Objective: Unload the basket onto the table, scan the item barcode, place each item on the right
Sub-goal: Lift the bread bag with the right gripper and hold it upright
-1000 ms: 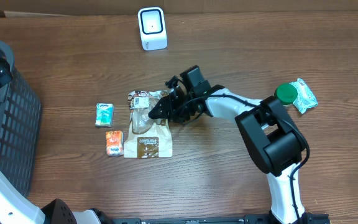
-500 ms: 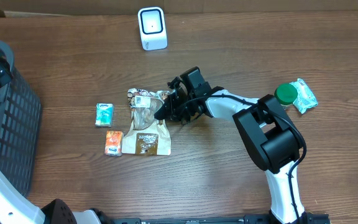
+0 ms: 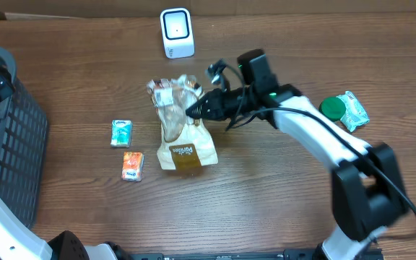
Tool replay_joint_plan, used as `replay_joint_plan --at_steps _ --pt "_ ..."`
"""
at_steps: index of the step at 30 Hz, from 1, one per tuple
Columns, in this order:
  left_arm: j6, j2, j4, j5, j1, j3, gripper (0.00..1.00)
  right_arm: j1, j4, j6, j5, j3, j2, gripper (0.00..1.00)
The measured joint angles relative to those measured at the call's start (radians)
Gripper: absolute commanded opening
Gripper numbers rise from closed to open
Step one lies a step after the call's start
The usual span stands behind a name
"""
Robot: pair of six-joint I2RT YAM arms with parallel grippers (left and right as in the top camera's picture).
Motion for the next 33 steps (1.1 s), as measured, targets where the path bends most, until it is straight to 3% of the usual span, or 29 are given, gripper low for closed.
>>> replay_joint_plan --at_steps 14,23,27,33 --pt "0.0 0.0 0.0 0.0 0.0 0.0 1.0 -0.089 0.051 -0.022 -0.289 0.0 -0.06 0.04" --pt "0.0 0.0 0.0 0.0 0.0 0.0 1.0 -0.099 0.036 -0.022 -0.305 0.0 -0.06 0.04" --pt "0.0 0.0 0.0 0.0 0.0 0.0 1.0 -0.084 -0.098 -0.023 -0.134 0.0 -0.06 0.04" --pt "0.0 0.0 0.0 0.0 0.0 0.0 1.0 0.0 -0.252 -0.032 0.369 0.0 -0.06 0.04"
